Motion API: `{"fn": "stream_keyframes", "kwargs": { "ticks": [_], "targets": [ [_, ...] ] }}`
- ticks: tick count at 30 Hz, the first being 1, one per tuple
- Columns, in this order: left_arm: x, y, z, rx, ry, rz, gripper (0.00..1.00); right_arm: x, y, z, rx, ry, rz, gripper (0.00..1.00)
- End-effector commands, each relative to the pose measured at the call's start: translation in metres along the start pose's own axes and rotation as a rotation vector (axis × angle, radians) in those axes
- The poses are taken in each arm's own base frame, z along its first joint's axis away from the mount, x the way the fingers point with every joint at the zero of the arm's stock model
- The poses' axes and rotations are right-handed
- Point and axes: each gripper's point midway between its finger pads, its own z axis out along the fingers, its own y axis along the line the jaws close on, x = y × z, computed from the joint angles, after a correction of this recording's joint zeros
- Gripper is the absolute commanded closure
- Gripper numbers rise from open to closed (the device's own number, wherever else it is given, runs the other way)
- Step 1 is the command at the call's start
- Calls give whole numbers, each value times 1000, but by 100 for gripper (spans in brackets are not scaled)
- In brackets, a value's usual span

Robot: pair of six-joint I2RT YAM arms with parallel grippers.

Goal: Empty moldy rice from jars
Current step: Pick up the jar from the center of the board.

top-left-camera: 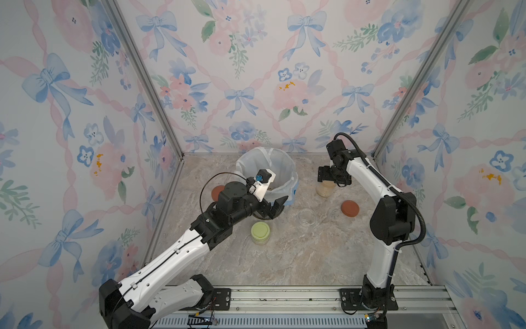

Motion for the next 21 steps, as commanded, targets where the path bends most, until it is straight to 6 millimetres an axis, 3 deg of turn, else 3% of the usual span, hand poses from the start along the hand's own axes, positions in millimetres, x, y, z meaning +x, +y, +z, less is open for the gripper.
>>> {"fn": "stream_keyframes", "kwargs": {
  "ticks": [1, 10, 21],
  "targets": [
    [-10, 2, 1, -17, -30, 3, 2, -5, 1, 7, -7, 13, -3, 2],
    [-9, 1, 8, -7, -23, -2, 2, -16, 4, 43, 19, 60, 2, 2],
    [-5, 3, 10, -18, -13, 0, 2, -8, 2, 71, 52, 128, 2, 2]
  ]
}}
